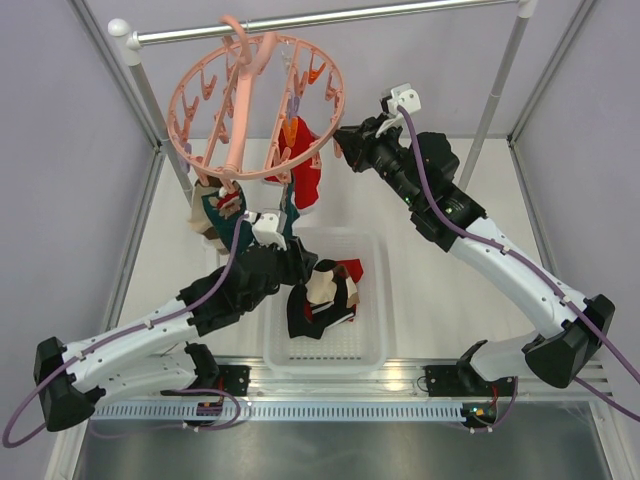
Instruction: Remove the socks clipped to the hanger
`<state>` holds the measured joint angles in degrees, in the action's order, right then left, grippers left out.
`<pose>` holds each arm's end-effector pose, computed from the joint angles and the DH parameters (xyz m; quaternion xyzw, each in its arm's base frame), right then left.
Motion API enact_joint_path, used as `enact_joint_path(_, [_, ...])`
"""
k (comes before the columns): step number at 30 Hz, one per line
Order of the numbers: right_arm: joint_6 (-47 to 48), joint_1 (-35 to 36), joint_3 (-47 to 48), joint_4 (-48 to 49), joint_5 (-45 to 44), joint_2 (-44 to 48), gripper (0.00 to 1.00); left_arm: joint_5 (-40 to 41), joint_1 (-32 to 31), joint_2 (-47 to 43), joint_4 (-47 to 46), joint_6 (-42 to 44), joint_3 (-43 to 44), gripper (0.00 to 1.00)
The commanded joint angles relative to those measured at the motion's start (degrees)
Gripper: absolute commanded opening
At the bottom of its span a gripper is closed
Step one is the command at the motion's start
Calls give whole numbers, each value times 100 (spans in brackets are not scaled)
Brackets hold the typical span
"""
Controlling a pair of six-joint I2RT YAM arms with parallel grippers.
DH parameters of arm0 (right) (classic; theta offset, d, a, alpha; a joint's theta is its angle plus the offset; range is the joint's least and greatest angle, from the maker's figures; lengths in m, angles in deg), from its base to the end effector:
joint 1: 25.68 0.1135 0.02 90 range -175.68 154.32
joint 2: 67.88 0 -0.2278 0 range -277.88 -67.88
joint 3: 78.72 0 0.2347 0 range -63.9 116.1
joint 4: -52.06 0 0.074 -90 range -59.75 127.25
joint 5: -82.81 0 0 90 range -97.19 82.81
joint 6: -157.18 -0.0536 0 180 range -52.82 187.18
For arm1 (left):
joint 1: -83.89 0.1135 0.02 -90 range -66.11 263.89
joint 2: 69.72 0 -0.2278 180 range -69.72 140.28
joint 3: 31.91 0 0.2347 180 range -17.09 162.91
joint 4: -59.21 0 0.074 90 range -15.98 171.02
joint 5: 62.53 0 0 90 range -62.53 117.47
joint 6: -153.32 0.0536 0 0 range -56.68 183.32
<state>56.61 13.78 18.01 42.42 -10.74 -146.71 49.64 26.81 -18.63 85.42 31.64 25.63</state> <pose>0.2533 0.2042 0.4274 -0.1405 0.6392 0.3012 0.6935 0.1401 -0.1791 0.2753 0.0686 0.8074 -0.2825 0.5135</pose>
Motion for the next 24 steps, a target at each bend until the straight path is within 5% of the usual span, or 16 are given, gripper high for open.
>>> enact_joint_path(1, [-165, -44, 255, 72, 144, -19, 6, 1295, -14, 269, 266, -549, -9, 60])
enact_joint_path(13, [-165, -97, 238, -7, 267, 52, 6, 2062, -23, 551, 477, -901, -53, 60])
enact_joint_path(24, [-182, -97, 255, -7, 329, 34, 6, 1545, -49, 745, -445, -445, -229, 59])
